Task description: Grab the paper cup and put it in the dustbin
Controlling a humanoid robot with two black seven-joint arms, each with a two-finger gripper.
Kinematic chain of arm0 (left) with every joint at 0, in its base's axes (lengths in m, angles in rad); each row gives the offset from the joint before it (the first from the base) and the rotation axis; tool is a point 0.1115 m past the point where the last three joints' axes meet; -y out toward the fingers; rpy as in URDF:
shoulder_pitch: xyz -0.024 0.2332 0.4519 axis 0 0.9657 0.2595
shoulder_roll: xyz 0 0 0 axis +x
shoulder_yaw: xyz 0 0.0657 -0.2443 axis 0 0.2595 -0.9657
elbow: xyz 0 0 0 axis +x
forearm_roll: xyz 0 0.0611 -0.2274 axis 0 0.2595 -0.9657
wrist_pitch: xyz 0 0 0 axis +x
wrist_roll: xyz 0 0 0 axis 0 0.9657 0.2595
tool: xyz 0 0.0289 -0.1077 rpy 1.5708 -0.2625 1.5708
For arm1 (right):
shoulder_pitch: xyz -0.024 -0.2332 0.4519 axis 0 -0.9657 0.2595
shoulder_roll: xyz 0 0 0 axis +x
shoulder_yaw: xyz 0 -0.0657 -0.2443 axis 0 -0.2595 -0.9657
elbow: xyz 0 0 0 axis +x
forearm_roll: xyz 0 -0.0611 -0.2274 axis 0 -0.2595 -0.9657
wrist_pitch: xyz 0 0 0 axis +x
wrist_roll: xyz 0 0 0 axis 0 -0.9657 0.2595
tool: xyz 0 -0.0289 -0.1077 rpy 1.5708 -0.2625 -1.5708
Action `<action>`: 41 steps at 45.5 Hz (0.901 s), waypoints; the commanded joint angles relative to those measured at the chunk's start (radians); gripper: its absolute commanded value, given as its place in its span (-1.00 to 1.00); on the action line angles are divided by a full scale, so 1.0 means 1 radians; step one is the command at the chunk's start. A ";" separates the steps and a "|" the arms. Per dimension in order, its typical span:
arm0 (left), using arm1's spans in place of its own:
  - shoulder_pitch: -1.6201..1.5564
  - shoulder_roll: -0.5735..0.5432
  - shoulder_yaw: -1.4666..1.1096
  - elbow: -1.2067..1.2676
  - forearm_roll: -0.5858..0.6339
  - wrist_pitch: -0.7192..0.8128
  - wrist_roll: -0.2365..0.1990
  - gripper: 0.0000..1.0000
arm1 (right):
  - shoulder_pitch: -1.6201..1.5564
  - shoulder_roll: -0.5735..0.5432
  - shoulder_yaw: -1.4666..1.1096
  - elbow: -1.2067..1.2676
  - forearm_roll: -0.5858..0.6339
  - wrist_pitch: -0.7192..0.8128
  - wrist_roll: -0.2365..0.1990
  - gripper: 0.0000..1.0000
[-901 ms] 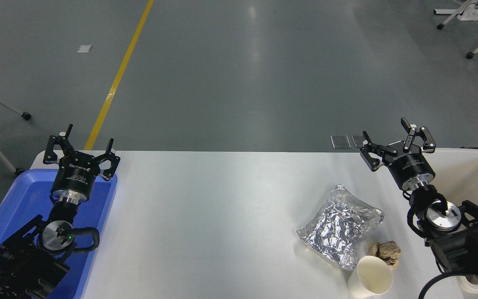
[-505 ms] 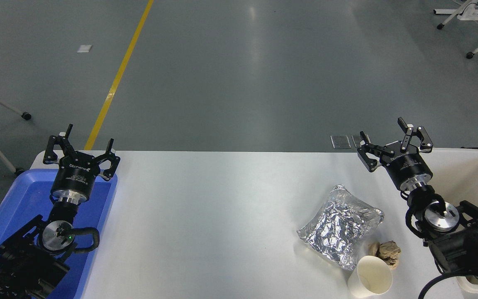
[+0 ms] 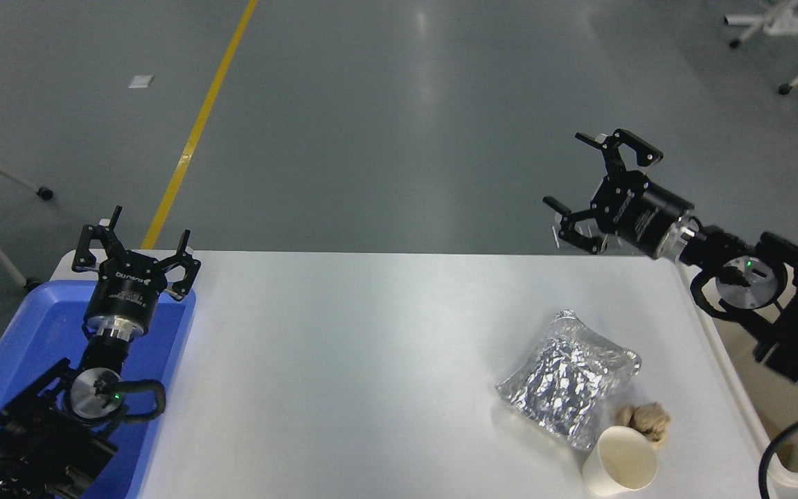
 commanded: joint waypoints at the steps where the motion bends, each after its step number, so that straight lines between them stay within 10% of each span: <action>1: 0.001 0.000 0.000 -0.001 0.000 0.000 0.000 1.00 | 0.393 -0.089 -0.580 0.163 -0.220 0.003 -0.002 1.00; 21: -0.001 0.000 0.000 0.000 0.000 0.000 0.000 1.00 | 0.988 0.046 -1.263 0.531 -0.243 0.110 0.004 1.00; 29: -0.001 0.000 0.000 0.000 0.000 0.000 0.000 1.00 | 1.284 0.129 -1.382 0.717 -0.005 0.131 0.005 1.00; 41: 0.001 0.000 0.000 0.000 0.000 0.000 0.000 1.00 | 1.485 0.214 -1.498 0.881 0.041 0.131 0.007 1.00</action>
